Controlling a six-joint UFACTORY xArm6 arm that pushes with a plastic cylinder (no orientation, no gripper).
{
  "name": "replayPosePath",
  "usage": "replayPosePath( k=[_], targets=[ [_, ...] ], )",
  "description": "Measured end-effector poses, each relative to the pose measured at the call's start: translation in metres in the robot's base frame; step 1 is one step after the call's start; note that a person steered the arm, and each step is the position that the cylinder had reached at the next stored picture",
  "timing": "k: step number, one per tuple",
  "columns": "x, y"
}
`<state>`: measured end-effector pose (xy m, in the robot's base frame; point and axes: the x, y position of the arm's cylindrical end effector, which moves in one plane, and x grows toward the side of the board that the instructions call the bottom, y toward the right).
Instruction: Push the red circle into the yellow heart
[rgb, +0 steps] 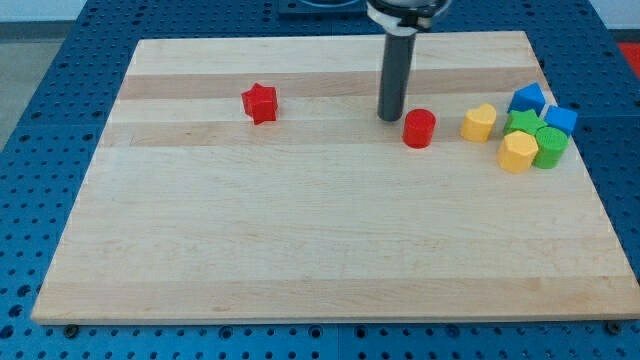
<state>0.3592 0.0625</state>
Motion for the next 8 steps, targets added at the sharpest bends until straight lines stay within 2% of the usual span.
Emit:
replayPosePath(
  k=[3, 4, 8],
  targets=[
    [0.024, -0.017],
    [0.043, -0.008],
    [0.048, 0.039]
  ],
)
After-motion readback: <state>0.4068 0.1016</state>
